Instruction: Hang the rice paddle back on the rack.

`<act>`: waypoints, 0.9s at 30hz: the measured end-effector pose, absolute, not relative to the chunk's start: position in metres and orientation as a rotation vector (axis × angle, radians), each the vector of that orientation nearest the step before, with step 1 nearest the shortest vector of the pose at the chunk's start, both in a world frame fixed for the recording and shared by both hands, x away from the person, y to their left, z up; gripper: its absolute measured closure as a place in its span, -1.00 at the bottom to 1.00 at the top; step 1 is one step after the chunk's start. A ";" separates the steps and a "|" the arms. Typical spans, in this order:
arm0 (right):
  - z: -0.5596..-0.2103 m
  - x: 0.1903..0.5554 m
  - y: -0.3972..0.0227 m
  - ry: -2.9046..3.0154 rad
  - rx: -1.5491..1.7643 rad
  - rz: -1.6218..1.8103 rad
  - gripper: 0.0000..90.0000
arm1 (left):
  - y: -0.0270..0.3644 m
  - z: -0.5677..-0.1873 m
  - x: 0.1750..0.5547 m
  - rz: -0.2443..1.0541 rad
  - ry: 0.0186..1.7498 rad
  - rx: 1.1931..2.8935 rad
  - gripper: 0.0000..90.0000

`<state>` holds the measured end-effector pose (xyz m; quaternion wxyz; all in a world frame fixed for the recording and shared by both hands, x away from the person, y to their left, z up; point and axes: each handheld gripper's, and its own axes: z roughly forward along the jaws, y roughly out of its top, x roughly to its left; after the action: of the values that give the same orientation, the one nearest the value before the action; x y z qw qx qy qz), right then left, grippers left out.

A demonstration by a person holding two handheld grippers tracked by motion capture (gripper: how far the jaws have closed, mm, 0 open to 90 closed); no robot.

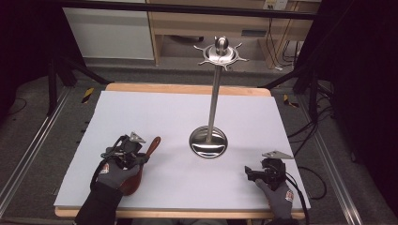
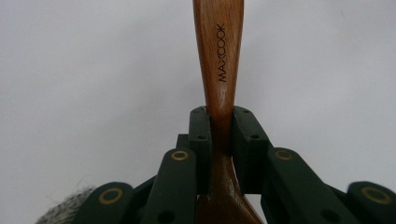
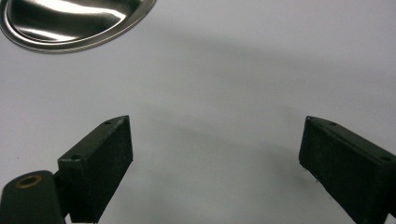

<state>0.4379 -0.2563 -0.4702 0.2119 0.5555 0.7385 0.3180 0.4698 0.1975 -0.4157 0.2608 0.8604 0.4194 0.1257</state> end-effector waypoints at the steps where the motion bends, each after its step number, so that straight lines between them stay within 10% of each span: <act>1: -0.470 0.438 -0.256 2.052 1.543 0.882 -0.78 | 0.198 -0.416 0.470 0.340 1.136 2.330 0.74; 27: -0.470 0.438 -0.256 2.047 1.553 0.889 -0.78 | 0.214 -0.382 0.444 0.462 1.082 2.134 0.75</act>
<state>0.4375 -0.2558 -0.4698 0.2096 0.5585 0.7362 0.3197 0.4440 0.2143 -0.3821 0.3449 0.8219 0.4168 0.1781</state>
